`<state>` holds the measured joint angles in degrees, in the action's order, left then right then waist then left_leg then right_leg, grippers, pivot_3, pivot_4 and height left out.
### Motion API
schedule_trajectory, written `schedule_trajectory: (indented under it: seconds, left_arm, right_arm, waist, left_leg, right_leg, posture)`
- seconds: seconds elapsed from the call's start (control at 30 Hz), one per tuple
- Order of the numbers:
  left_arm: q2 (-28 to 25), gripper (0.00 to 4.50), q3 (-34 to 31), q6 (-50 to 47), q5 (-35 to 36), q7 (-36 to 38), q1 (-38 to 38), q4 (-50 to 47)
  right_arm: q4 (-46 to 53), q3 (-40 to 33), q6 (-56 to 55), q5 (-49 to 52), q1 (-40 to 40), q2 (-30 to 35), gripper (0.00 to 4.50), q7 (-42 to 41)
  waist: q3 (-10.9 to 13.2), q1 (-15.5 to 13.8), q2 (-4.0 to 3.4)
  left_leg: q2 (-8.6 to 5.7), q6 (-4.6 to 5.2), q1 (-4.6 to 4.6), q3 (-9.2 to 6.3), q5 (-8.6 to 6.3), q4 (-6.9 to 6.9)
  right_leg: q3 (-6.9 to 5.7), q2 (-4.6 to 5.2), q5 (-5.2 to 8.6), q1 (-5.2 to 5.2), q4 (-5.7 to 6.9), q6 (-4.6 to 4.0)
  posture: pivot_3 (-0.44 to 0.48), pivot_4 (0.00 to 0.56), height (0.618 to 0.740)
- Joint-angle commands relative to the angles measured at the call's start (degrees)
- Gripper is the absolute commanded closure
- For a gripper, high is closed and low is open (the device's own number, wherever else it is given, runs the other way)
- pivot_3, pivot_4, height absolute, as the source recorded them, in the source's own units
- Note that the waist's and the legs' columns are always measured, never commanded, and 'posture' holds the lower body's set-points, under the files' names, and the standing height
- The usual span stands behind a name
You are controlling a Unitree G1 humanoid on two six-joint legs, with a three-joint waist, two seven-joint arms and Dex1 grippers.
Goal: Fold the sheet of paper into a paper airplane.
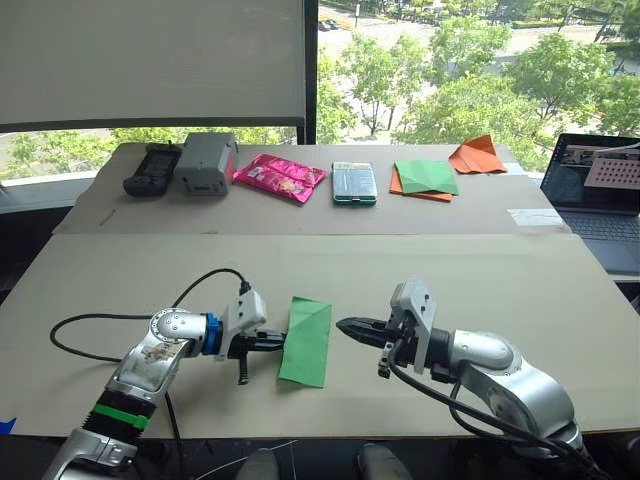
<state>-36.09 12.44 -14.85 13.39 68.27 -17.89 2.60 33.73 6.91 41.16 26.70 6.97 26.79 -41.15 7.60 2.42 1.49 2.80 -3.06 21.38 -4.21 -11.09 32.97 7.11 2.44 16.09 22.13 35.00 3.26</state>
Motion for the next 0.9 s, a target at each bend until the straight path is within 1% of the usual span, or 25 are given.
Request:
schedule_trajectory:
  seconds: [0.03, 0.23, 0.37, 0.53, 0.6, 0.7, 0.77, 0.9]
  left_arm:
    - [2.36, 4.5, 0.48, -0.83, 1.47, 0.61, -3.89, -1.23]
    - [6.43, 4.5, 2.46, -2.02, 1.34, 0.95, -7.22, -0.48]
    - [10.51, 4.5, 5.19, 1.11, -1.88, -0.33, -9.47, 5.84]
    - [12.95, 4.5, 6.88, 4.36, -4.28, -0.69, -10.95, 10.31]
    - [13.37, 4.5, 6.92, 4.89, -4.69, -0.61, -11.12, 10.75]
    - [13.27, 4.5, 6.59, 4.94, -4.6, -0.41, -10.95, 10.31]
    - [12.93, 4.5, 6.38, 4.87, -4.52, -0.35, -10.83, 9.86]
    - [12.0, 4.5, 5.77, 4.53, -4.24, -0.28, -10.38, 8.97]
  right_arm:
    - [4.64, -3.09, 2.38, 5.1, 0.47, 0.06, 4.48, 1.21]
    - [5.56, -3.91, 3.75, 7.85, 1.37, 0.75, 4.48, 2.7]
    - [5.22, -3.43, 4.0, 8.79, 3.15, 0.42, 4.48, 3.83]
    - [3.34, 0.15, 3.98, 6.31, 4.84, 1.78, 4.48, 4.77]
    - [1.91, 1.97, 3.91, 4.54, 5.07, 2.57, 4.48, 5.29]
    - [-2.8, 6.53, 3.23, -1.39, 4.43, 4.57, 4.48, 6.93]
    - [-6.8, 7.73, 1.78, -4.17, 4.02, 3.86, 4.48, 8.58]
    - [-10.68, 8.98, -0.98, -6.71, 2.58, 3.46, 4.48, 7.57]
  waist:
    - [0.0, -0.03, -0.02]
    - [-0.02, 0.06, -0.05]
    - [-0.02, 0.09, -0.06]
    - [-0.02, 0.15, -0.07]
    - [-0.03, 0.13, -0.07]
    - [-0.03, 0.0, -0.07]
    - [-0.03, -0.02, -0.07]
    - [-0.04, 0.03, -0.09]
  left_leg:
    - [-0.01, 0.0, 0.01, 0.0, 0.0, 0.0]
    - [-0.04, 0.05, 0.03, 0.0, 0.03, 0.05]
    - [-0.05, 0.07, 0.02, 0.0, 0.04, 0.07]
    - [-0.07, 0.09, 0.04, -0.02, 0.06, 0.1]
    - [-0.07, 0.1, 0.04, -0.02, 0.06, 0.1]
    - [-0.07, 0.1, 0.07, -0.02, 0.06, 0.14]
    - [-0.07, 0.1, 0.08, -0.02, 0.06, 0.23]
    - [-0.08, 0.11, 0.16, -0.02, 0.07, 0.31]
  right_leg:
    - [0.0, 0.0, 0.0, 0.0, -0.01, 0.0]
    - [0.01, 0.0, -0.03, -0.08, -0.01, 0.05]
    - [0.02, -0.01, -0.06, -0.09, 0.01, 0.09]
    - [0.02, -0.02, -0.1, -0.09, 0.0, 0.1]
    - [0.02, -0.02, -0.1, -0.09, 0.0, 0.1]
    - [0.02, -0.01, -0.11, -0.1, -0.01, 0.1]
    - [0.03, -0.01, -0.11, -0.12, -0.01, 0.1]
    - [0.03, -0.01, -0.15, -0.12, 0.02, 0.15]
  posture:
    - [0.0, 0.15, 0.736]
    - [0.0, 0.15, 0.736]
    - [0.0, 0.15, 0.736]
    - [0.0, 0.15, 0.736]
    - [0.0, 0.15, 0.736]
    - [0.0, 0.15, 0.736]
    - [0.0, 0.15, 0.736]
    - [0.0, 0.15, 0.736]
